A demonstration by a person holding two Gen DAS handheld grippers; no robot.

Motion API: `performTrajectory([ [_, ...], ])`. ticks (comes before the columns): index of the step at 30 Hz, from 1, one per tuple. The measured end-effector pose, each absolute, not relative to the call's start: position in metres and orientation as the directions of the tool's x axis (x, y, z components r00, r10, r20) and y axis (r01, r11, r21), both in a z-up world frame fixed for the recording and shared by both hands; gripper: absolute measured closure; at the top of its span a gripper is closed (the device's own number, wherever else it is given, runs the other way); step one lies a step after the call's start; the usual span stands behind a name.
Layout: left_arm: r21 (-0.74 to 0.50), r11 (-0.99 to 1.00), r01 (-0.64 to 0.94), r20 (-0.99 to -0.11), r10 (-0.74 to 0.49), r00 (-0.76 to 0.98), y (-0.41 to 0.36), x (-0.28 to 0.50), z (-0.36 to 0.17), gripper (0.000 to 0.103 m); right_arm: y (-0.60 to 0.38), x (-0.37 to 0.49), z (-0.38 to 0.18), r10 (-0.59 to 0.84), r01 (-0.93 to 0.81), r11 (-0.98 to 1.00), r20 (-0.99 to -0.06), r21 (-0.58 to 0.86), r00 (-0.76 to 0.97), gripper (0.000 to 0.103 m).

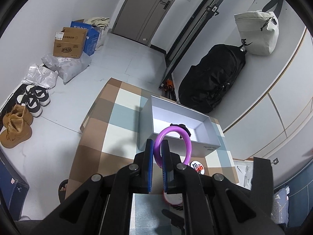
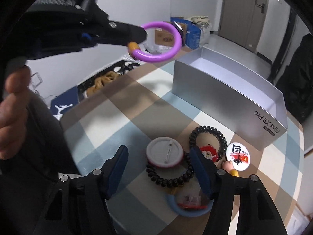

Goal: Organize jewelry
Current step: 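Carry the purple bangle into the box with the left tool while the right tool drops the white badge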

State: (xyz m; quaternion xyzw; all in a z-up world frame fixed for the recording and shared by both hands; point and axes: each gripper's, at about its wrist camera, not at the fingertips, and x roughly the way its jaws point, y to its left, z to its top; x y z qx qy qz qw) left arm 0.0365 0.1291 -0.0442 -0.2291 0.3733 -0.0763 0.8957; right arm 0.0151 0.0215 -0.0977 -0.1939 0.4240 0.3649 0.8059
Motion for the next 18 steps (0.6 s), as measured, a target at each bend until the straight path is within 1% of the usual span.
performTrajectory([
  [2,-0.466,0.884,-0.035,-0.635,-0.307,0.709,0.13,0.037,-0.044,0.099,0.022,0.02,-0.101,0.403,-0.741,0.672,-0.833,-0.013,0.38,0.04],
  [3,-0.466,0.884,-0.036,-0.635,-0.306,0.709,0.13,0.037,-0.044,0.099,0.023,0.022,-0.102,0.393,-0.737,0.676,-0.838,-0.016,0.379,0.044],
  [5,-0.464,0.885,-0.035,-0.636,-0.306,0.709,0.131,0.036,-0.044,0.099,0.023,0.021,-0.104,0.384,-0.731,0.682,-0.841,-0.019,0.38,0.049],
  [6,-0.463,0.885,-0.036,-0.635,-0.304,0.71,0.132,0.036,-0.044,0.099,0.024,0.022,-0.104,0.377,-0.73,0.682,-0.841,-0.031,0.388,0.055],
  [7,-0.464,0.885,-0.035,-0.634,-0.305,0.71,0.132,0.035,-0.043,0.099,0.024,0.024,-0.104,0.373,-0.728,0.685,-0.843,-0.032,0.388,0.059],
  [8,-0.466,0.884,-0.034,-0.633,-0.307,0.71,0.133,0.034,-0.043,0.099,0.022,0.026,-0.103,0.372,-0.724,0.689,-0.846,-0.024,0.381,0.061],
  [18,-0.456,0.89,-0.025,-0.636,-0.306,0.708,0.131,0.033,-0.042,0.099,0.001,0.031,-0.091,0.452,-0.679,0.727,-0.813,0.099,0.366,0.061],
])
